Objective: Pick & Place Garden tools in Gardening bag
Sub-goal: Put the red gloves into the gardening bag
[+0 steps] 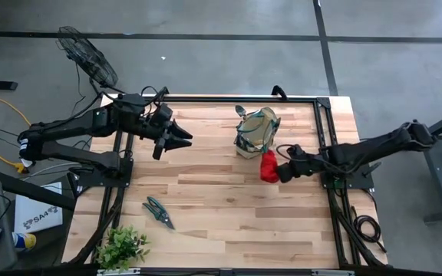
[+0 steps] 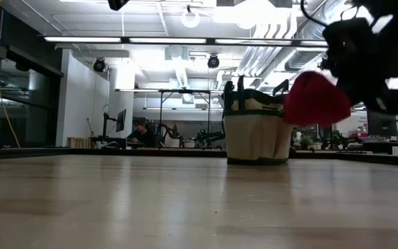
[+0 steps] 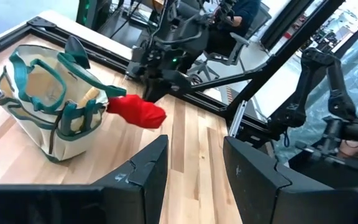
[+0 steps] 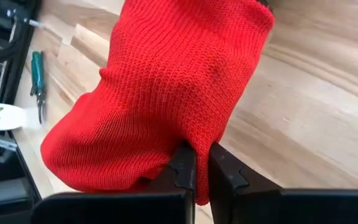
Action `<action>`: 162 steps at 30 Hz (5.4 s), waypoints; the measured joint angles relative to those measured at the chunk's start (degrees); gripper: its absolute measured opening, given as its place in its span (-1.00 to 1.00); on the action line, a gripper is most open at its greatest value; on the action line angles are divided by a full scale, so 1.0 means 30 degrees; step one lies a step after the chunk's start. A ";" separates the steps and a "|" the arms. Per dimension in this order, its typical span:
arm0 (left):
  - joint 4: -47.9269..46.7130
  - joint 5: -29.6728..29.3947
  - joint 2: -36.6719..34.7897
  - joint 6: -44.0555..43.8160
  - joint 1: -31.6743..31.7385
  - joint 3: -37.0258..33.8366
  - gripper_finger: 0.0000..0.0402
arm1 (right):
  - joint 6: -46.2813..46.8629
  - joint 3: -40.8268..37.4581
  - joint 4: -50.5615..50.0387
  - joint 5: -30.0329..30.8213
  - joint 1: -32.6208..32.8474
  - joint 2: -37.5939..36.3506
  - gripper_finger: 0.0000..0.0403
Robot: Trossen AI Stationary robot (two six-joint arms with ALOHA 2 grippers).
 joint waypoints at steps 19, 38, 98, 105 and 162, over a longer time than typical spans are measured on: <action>0.0007 -0.0281 0.0007 0.0085 0.0007 0.0005 -0.24 | -0.9828 0.6411 -0.2998 0.3691 -0.1750 -0.0123 -0.98; 0.0015 -0.0514 0.0007 0.0078 0.0007 0.0007 -0.24 | -3.0801 1.0147 -0.2966 0.2853 -0.7259 0.3212 -0.98; -0.0131 -0.0784 0.0015 0.0360 0.0007 0.0029 -0.24 | -5.6560 1.0156 -0.0919 0.6603 -0.8244 0.7811 -0.96; -0.0122 -0.0823 0.0015 0.0357 0.0007 0.0029 -0.24 | -5.6538 1.0156 -0.1140 0.6088 -0.8244 0.8457 -0.94; -0.0131 -0.0762 0.0015 0.0348 0.0007 0.0000 -0.24 | -2.0216 1.0154 -0.2036 0.6242 -0.6822 0.5552 -0.94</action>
